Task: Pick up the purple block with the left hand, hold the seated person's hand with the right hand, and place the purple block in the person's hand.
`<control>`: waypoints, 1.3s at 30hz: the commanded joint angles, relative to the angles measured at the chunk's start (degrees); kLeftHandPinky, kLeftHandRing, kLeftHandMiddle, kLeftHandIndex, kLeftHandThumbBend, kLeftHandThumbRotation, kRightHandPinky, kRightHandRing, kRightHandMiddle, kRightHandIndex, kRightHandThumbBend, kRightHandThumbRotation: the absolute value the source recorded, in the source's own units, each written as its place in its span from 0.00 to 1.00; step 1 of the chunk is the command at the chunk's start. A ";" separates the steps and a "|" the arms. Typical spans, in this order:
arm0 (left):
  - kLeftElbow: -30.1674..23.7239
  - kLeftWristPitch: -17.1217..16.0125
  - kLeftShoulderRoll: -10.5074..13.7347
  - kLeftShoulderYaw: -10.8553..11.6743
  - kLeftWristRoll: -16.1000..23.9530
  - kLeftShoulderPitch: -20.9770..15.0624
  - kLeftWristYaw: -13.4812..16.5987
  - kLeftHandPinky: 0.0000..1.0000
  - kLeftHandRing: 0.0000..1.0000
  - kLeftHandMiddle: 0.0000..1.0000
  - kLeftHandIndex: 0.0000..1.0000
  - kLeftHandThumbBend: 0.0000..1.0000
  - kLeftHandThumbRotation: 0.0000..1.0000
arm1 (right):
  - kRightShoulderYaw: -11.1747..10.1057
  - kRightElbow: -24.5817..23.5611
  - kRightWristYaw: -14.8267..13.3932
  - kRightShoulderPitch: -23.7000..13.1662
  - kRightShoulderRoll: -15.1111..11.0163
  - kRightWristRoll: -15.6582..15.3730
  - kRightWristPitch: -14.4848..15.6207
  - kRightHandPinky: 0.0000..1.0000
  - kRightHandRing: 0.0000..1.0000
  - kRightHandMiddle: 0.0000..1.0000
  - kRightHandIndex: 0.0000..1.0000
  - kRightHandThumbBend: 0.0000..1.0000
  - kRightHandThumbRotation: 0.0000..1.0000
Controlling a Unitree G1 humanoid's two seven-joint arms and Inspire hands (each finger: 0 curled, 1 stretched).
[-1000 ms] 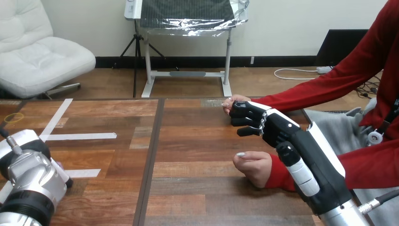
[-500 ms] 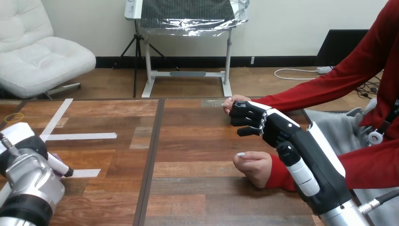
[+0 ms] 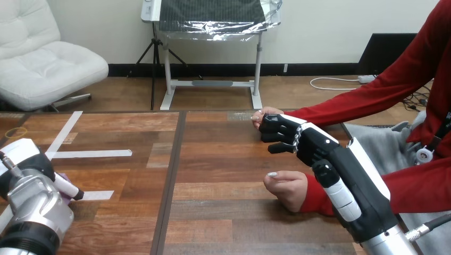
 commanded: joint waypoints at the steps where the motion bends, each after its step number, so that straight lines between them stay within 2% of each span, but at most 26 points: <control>1: -3.21 -1.00 1.28 -0.68 1.55 -1.57 1.15 0.13 0.20 0.34 0.92 0.66 0.00 | -0.54 -2.63 -0.33 -2.39 -0.02 0.43 -0.91 0.74 0.79 0.81 0.81 0.86 1.00; 8: -4.54 -1.58 1.31 0.10 0.99 -0.87 2.03 0.12 0.20 0.33 0.90 0.66 0.00 | -0.60 -2.40 -0.31 -2.46 -0.04 0.42 -1.09 0.74 0.79 0.81 0.81 0.86 1.00; 11: -4.70 -1.24 1.45 -0.19 1.21 -1.02 1.28 0.12 0.20 0.34 0.90 0.66 0.00 | -0.60 -2.28 -0.31 -2.48 -0.02 0.42 -1.21 0.74 0.79 0.81 0.81 0.86 1.00; 18: -5.35 -2.62 1.12 1.91 -0.86 -0.67 2.24 0.14 0.22 0.39 0.88 0.67 0.00 | -0.66 -2.15 -0.24 -2.45 -0.10 0.48 -1.14 0.74 0.79 0.81 0.81 0.86 1.00; 20: -5.85 -2.91 1.16 2.28 -1.27 -0.45 2.26 0.15 0.24 0.41 0.84 0.68 0.00 | -0.69 -2.20 -0.29 -2.41 -0.14 0.41 -1.01 0.74 0.79 0.81 0.81 0.86 1.00; 21: -6.86 -3.05 1.24 2.68 -1.61 -0.08 2.08 0.15 0.24 0.42 0.82 0.69 0.00 | -0.69 -2.18 -0.35 -2.40 -0.13 0.31 -0.96 0.74 0.79 0.81 0.81 0.86 1.00; 22: -7.56 -3.14 1.29 2.95 -1.80 0.18 1.94 0.18 0.30 0.47 0.75 0.71 0.00 | -0.69 -2.16 -0.39 -2.40 -0.12 0.23 -0.94 0.74 0.79 0.81 0.81 0.86 1.00; 26: -11.21 -3.89 1.63 4.04 -2.43 1.72 1.67 0.25 0.40 0.54 0.65 0.74 0.00 | -0.71 -1.97 -0.39 -2.45 -0.09 0.27 -0.99 0.74 0.79 0.81 0.81 0.86 1.00; 30: -16.51 -5.50 1.79 6.05 -3.57 4.29 2.29 0.31 0.47 0.56 0.57 0.76 0.00 | -0.73 -1.57 -0.42 -2.71 -0.01 0.31 -1.01 0.74 0.79 0.81 0.81 0.86 1.00; 32: -18.66 -5.91 1.85 6.67 -3.69 5.32 2.29 0.39 0.53 0.58 0.52 0.78 0.00 | -0.74 -1.44 -0.49 -2.81 0.03 0.23 -1.02 0.74 0.79 0.80 0.81 0.86 1.00; 36: -24.86 -7.06 1.76 8.56 -4.51 8.10 1.97 0.47 0.56 0.57 0.49 0.79 0.00 | -0.90 -0.97 -1.23 -3.13 0.20 -1.01 -1.41 0.73 0.78 0.80 0.80 0.87 1.00; 39: -29.33 -8.59 1.67 10.03 -5.57 10.17 1.58 0.49 0.53 0.54 0.48 0.80 0.00 | -1.10 -0.35 -1.88 -3.51 0.22 -2.39 -1.89 0.72 0.78 0.79 0.80 0.89 1.00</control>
